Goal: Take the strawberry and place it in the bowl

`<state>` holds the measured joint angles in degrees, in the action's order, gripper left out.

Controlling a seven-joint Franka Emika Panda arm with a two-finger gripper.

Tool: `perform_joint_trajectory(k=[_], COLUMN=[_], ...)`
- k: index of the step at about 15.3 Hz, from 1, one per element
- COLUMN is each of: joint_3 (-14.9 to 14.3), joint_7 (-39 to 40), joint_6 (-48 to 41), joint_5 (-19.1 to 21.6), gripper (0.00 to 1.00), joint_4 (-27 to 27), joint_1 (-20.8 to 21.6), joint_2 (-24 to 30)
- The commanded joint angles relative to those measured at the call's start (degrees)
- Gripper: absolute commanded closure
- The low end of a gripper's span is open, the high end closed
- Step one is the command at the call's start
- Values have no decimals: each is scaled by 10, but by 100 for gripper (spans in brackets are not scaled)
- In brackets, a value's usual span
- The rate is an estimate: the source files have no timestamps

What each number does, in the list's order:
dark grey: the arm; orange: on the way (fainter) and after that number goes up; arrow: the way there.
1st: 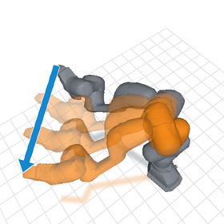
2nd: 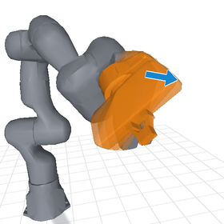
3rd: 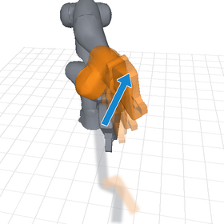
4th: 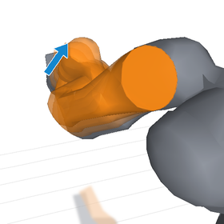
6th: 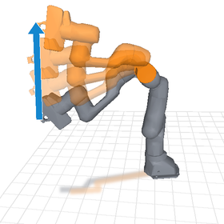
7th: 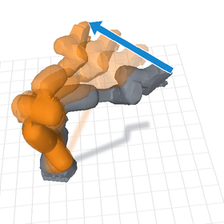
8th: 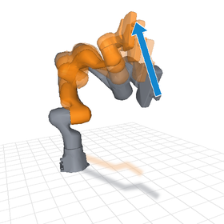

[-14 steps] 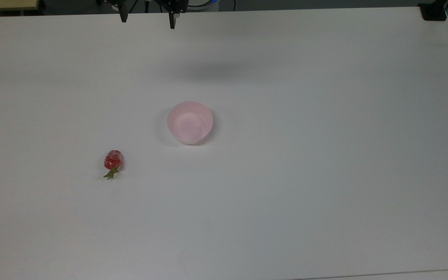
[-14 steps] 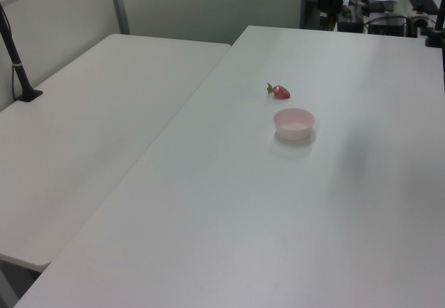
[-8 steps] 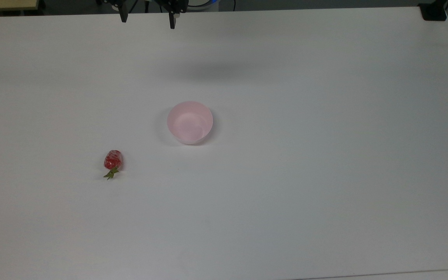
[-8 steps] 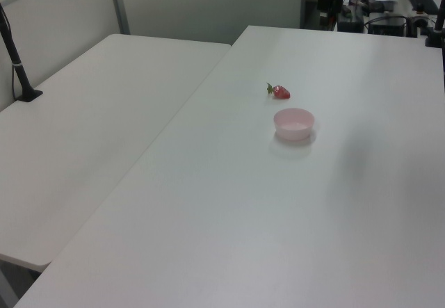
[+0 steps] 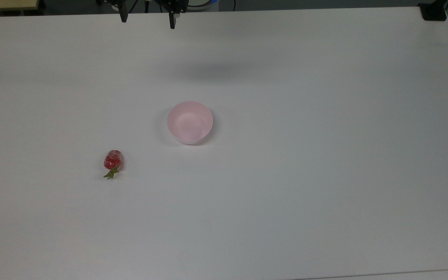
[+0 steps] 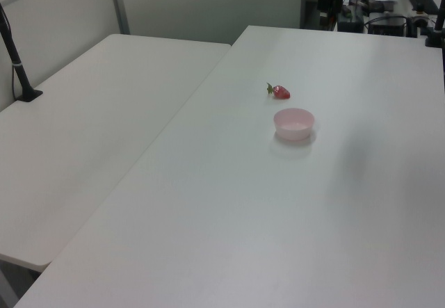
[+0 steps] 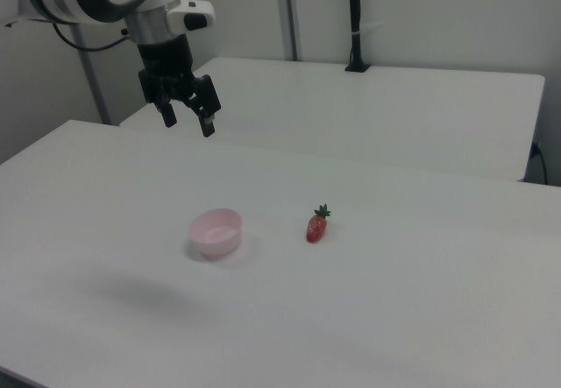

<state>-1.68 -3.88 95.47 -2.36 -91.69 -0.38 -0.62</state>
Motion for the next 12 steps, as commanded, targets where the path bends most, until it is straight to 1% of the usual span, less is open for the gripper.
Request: perform_joint_trajectory(k=[1,2,4,6,7,9,11,12], joint_3=[-10,-10,-10,-11,-11,-11,-11,-10], joint_7=[17,36,130,233,252,252,235,211], joint_6=[10,10,10,12,17,72,149,190], joint_5=[8,4,-4,-5,-8,-28,-29,-28], gripper=[0,0,0,0,0,0,0,0], joint_4=[-13,-14,-15,-16,-15,-18,-31,-37], joint_1=[1,-5,-32,-60,-71,-77,-85,-89], joint_2=[9,7,1,-20,-38,-68,-105,-119])
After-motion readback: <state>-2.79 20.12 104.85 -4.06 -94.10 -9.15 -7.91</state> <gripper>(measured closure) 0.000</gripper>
